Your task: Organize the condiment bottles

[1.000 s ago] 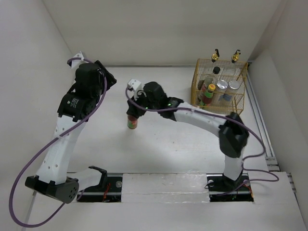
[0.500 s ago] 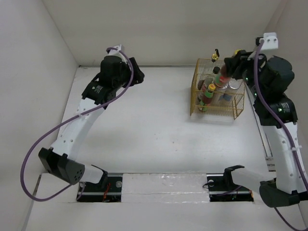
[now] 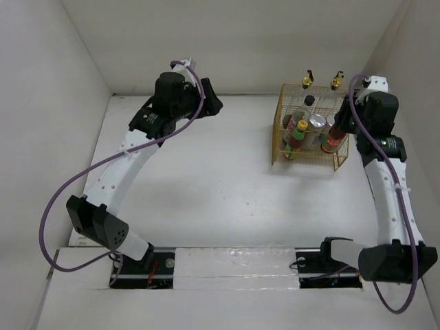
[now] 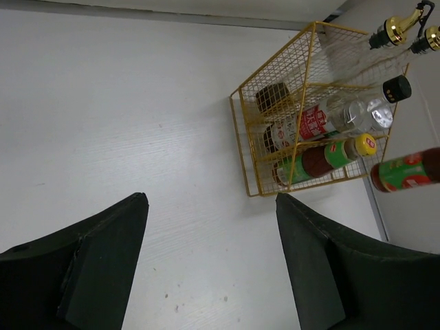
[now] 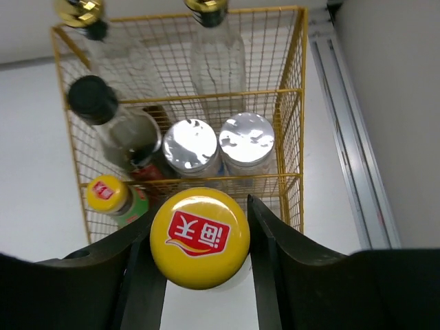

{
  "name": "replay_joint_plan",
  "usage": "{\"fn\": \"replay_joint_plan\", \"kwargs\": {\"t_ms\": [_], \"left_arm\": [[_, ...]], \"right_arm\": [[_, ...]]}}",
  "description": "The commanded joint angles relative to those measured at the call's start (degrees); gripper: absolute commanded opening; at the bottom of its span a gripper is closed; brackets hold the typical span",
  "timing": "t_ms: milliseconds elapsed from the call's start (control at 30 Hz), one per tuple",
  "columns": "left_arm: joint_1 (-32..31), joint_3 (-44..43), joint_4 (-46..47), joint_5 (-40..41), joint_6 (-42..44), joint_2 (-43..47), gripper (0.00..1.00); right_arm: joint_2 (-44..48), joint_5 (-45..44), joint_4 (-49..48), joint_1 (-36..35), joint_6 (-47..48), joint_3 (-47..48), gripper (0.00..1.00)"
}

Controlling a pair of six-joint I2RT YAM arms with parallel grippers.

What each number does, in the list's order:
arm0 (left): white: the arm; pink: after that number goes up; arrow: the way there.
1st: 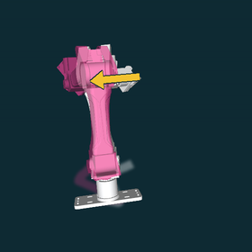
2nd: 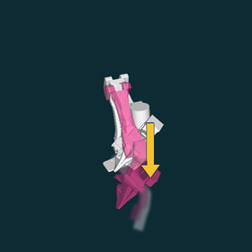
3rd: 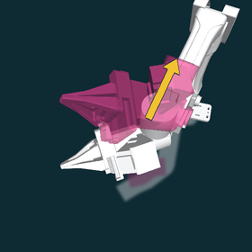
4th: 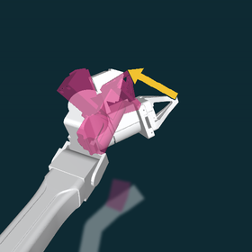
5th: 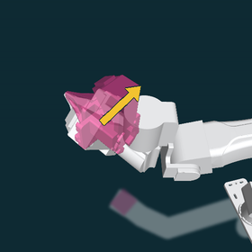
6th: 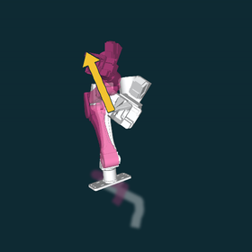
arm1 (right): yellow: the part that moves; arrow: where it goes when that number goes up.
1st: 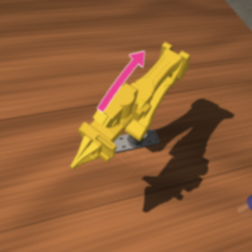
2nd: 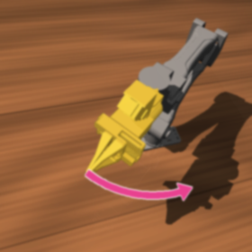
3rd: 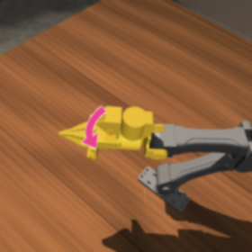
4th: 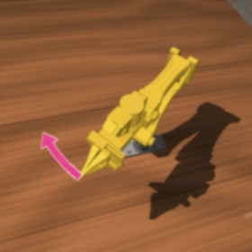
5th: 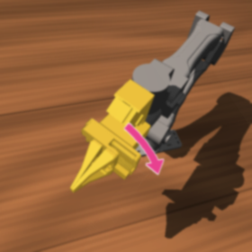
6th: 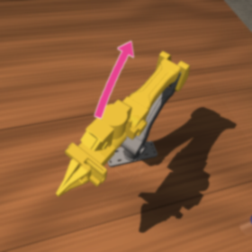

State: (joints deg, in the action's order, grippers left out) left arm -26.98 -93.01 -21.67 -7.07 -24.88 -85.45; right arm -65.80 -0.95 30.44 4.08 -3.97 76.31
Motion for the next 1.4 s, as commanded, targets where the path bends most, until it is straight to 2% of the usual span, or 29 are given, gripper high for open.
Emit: {"fn": "replay_joint_plan", "kwargs": {"t_ms": [0,467,700,833,900,967,1000,1133,1167,1367], "left_arm": [[0.1,-1.7,2.6,-2.2,1.1,0.4,0.71],[0.1,-0.2,3.1,-1.5,1.1,-0.7,0.77],[0.1,1.4,3.1,-1.0,1.1,-0.7,0.79],[0.1,1.4,3.7,-1.0,1.1,-1.2,0.79],[0.1,1.4,3.7,-1.6,1.1,-1.2,0.79],[0.1,2.0,3.7,-1.6,1.1,-1.2,0.79],[0.1,2.0,3.7,-1.6,1.1,-1.2,0.79],[0.1,2.0,4.2,-2.8,1.1,-1.2,0.79],[0.1,2.0,4.8,-2.8,0.5,-1.2,0.79],[1.1,1.3,5.4,-4.0,-0.8,0.5,0.81]], "right_arm": [[-1.1,1.9,-16.1,1.2,-1.0,0.9,0.08],[-10.6,-1.1,-23.8,2.3,-1.0,-4.5,0.08],[-8.9,-2.9,-26.6,0.3,-2.1,-15.3,0.12],[-8.4,-4.1,-26.6,-0.3,-2.1,-17.6,0.28],[-7.9,-4.7,-26.6,-0.3,-2.1,-18.2,0.41],[-6.8,-4.7,-25.8,-0.3,-2.1,-18.2,0.54],[-6.8,-5.2,-25.0,-0.3,-2.1,-17.7,0.67],[-4.7,-5.7,-19.6,-0.3,-2.8,-14.1,0.95],[-4.2,-6.4,-17.1,-0.3,-2.8,-13.0,0.99],[2.0,-7.5,-7.6,-1.5,-4.0,-2.2,0.99]]}}
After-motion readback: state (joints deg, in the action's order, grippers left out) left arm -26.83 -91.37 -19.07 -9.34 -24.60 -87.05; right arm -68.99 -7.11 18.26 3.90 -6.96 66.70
